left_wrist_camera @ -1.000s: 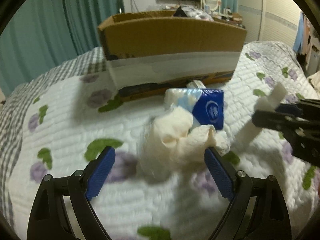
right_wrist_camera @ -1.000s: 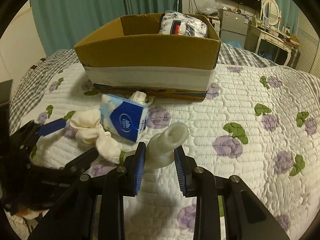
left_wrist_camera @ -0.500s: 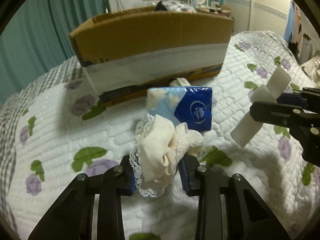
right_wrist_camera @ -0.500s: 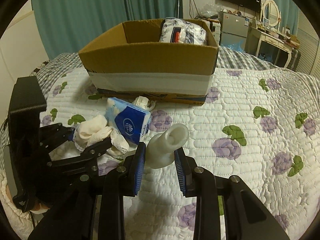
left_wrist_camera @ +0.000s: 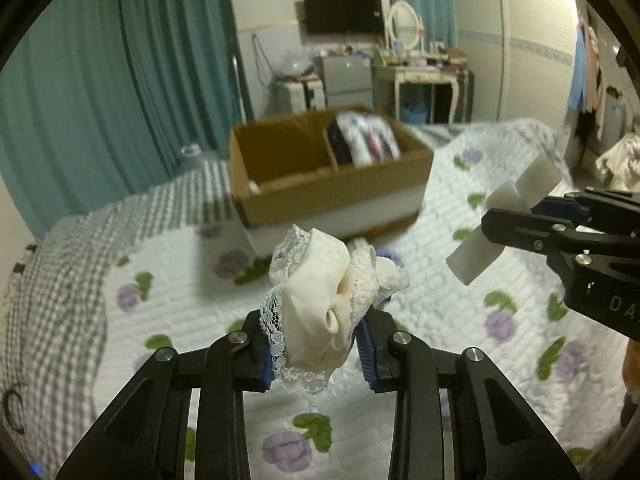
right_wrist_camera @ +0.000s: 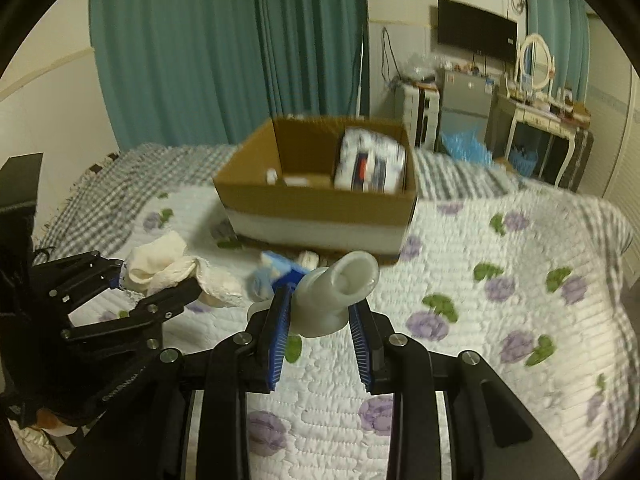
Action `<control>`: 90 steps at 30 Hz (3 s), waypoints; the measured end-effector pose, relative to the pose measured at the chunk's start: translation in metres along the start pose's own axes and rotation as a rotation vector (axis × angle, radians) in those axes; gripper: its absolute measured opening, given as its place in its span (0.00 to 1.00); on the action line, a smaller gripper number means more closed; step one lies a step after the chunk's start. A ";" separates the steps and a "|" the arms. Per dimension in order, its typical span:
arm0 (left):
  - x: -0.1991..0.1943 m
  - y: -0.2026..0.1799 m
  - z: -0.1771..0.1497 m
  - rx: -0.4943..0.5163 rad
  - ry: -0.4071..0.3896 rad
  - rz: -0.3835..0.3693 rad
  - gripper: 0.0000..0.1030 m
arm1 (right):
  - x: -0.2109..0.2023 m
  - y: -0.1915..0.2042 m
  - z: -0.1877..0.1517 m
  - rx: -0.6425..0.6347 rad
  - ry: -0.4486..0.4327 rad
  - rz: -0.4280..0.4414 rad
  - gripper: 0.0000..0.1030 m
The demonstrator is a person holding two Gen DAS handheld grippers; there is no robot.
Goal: Organize soft objects
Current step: 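Carry the white item and lace cloth over the box, then open both tools to drop the items into the box, then grasp the blue Vinda tissue pack with the right tool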
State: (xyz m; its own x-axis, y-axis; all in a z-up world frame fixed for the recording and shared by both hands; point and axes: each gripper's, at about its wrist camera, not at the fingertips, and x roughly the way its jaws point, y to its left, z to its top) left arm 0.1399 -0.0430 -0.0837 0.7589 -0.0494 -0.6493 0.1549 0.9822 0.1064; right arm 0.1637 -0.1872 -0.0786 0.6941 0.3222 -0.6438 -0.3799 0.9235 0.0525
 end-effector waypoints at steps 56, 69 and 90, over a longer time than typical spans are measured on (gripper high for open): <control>-0.083 0.071 0.112 -0.099 -0.317 0.149 0.89 | -0.087 -0.006 0.156 -0.076 -0.260 -0.162 0.99; -0.079 0.079 0.034 -0.077 -0.261 0.147 0.89 | -0.056 0.044 0.049 -0.070 -0.200 -0.051 0.99; 0.084 0.108 -0.031 -0.149 -0.003 0.117 0.89 | 0.137 0.032 -0.015 0.018 0.108 -0.051 0.99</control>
State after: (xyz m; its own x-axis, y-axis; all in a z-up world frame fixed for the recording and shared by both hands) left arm 0.2011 0.0641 -0.1503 0.7684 0.0668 -0.6365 -0.0298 0.9972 0.0686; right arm 0.2371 -0.1172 -0.1765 0.6422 0.2509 -0.7243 -0.3337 0.9422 0.0306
